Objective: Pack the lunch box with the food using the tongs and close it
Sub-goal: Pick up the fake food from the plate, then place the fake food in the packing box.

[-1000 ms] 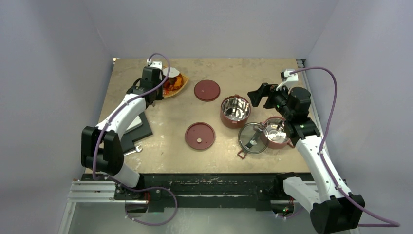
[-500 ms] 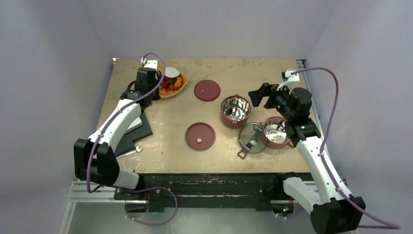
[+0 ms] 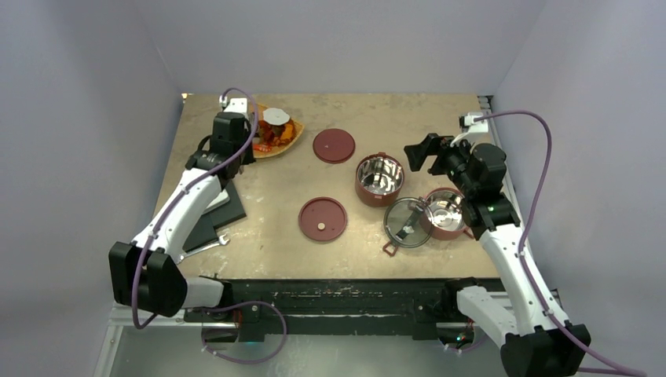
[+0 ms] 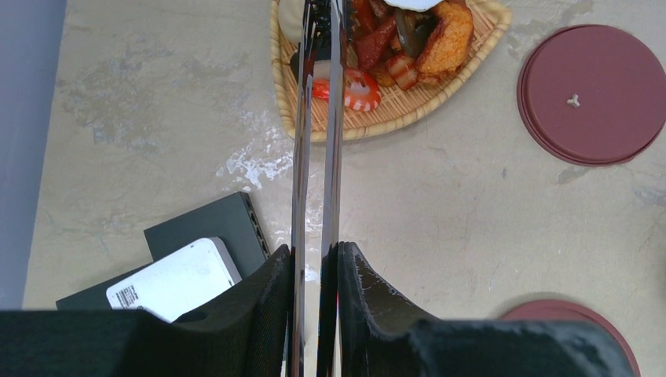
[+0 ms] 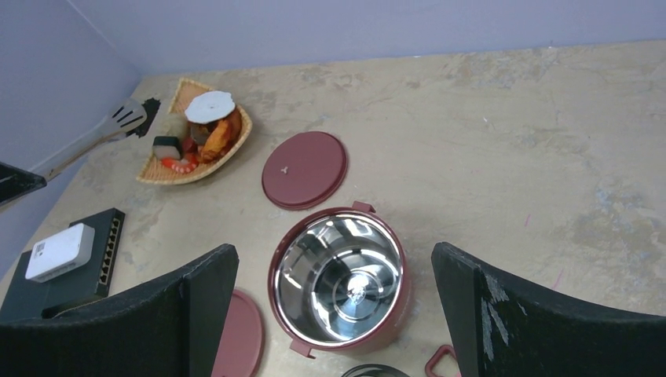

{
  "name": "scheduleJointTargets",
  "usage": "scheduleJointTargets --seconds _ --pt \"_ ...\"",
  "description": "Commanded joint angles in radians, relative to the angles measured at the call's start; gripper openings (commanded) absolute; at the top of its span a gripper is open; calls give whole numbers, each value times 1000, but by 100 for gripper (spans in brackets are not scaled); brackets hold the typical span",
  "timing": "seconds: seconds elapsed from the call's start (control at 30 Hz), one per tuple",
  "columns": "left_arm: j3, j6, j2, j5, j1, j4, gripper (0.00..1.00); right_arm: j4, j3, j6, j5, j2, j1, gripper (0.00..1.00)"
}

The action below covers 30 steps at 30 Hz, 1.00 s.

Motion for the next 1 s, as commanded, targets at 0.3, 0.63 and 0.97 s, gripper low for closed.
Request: scheduleJointTargets --seconds 0.3,0.63,0.97 --pt "-23 36 -182 175 -6 -58 13 63 -45 7 85 -91 -1 97" --pt "2 62 -240 448 -51 -88 14 81 -52 14 101 -107 0 97" --pt "21 166 -201 529 -432 -2 13 113 -60 20 125 -117 0 97"
